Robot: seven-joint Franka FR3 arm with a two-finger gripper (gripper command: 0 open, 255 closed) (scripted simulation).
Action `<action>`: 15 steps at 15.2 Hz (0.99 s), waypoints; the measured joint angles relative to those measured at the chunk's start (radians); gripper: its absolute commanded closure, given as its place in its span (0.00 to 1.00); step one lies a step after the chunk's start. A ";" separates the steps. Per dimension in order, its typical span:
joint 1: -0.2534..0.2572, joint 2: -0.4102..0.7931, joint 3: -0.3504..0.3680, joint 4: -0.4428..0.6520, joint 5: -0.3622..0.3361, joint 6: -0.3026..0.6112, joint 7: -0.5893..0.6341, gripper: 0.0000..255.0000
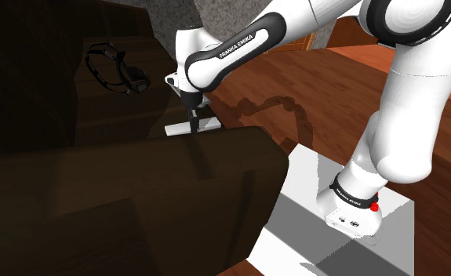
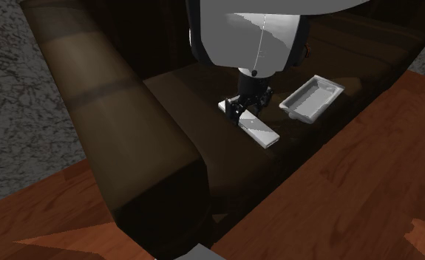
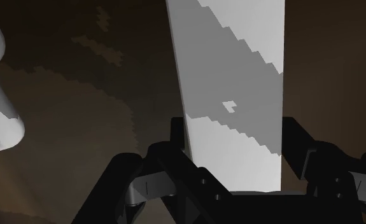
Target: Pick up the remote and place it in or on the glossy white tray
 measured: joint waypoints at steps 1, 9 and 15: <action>0.000 0.000 0.000 0.000 0.000 0.000 0.000 1.00; 0.000 -0.014 0.001 0.010 0.001 -0.025 0.001 1.00; -0.002 -0.053 0.001 0.041 0.005 -0.095 -0.002 1.00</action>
